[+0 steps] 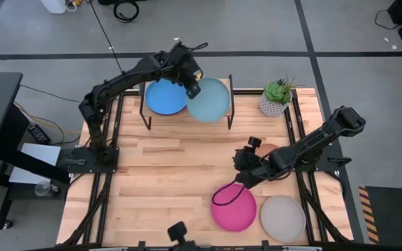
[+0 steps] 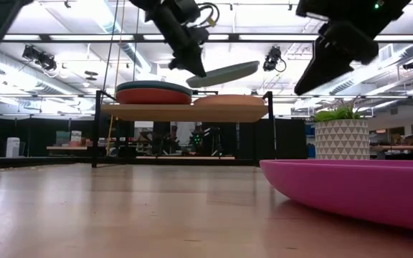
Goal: Place and stack plates onto a shelf
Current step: Stack the light blue plate on top of the light brown plate on the shelf
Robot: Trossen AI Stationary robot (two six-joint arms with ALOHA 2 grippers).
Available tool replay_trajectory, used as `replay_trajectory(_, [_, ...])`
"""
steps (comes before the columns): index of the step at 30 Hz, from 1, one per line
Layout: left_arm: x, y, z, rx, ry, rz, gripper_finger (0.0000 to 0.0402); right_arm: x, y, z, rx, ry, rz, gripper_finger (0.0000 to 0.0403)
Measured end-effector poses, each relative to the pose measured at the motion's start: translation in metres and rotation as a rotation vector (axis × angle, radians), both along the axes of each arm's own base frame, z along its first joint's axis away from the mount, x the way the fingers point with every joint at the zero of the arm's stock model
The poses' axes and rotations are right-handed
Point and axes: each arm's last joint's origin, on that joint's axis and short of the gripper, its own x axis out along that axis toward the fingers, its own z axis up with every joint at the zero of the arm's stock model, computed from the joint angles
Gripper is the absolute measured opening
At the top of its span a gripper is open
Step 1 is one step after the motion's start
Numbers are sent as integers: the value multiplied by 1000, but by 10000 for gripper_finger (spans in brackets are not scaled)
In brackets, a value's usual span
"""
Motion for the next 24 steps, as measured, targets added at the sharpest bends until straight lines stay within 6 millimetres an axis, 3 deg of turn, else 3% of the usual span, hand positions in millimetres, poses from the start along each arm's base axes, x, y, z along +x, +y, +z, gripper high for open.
replay_trajectory(10, [26, 24, -2, 20, 3, -30, 14, -17, -9, 26, 19, -92, -44, 149])
replay_trajectory(24, [15, 44, -9, 16, 31, 26, 22, -21, -11, 31, 27, -116, -60, 149])
